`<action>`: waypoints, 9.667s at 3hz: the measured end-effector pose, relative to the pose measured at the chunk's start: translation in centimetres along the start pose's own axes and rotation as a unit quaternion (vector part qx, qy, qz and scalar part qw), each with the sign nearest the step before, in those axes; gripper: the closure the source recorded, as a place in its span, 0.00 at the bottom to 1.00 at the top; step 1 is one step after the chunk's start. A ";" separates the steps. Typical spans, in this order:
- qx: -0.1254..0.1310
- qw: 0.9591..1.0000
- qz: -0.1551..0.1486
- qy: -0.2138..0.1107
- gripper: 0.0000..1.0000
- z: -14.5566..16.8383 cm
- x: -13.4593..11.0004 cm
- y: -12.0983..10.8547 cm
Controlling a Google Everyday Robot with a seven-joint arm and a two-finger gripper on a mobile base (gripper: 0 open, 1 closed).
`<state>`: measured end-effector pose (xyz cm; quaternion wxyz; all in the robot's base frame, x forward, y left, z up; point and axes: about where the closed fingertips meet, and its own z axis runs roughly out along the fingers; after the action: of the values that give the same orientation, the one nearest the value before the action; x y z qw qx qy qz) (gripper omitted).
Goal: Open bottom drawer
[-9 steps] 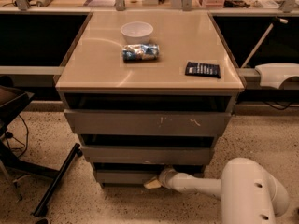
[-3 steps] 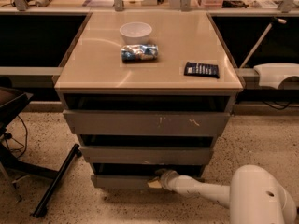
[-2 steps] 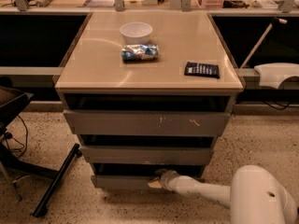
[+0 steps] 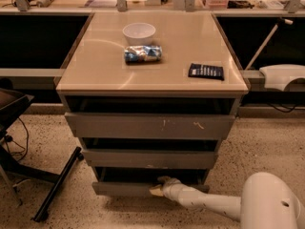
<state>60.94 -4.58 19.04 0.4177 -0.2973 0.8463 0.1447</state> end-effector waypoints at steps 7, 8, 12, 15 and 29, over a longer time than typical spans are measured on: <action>0.015 0.998 0.053 -0.008 1.00 -2.5 0.7 4.2; 0.015 0.998 0.053 -0.008 1.00 -2.6 0.6 4.2; 0.018 0.999 0.047 -0.011 1.00 -7.0 2.8 6.8; 0.018 0.999 0.047 -0.011 0.60 -7.0 2.8 6.8; 0.023 0.996 -0.035 0.076 0.89 -0.3 4.5 4.1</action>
Offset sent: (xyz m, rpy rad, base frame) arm -0.4387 0.1669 0.0562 0.8244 0.3210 -0.9013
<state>56.03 -3.29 15.66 0.3640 -0.3269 0.8678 0.0874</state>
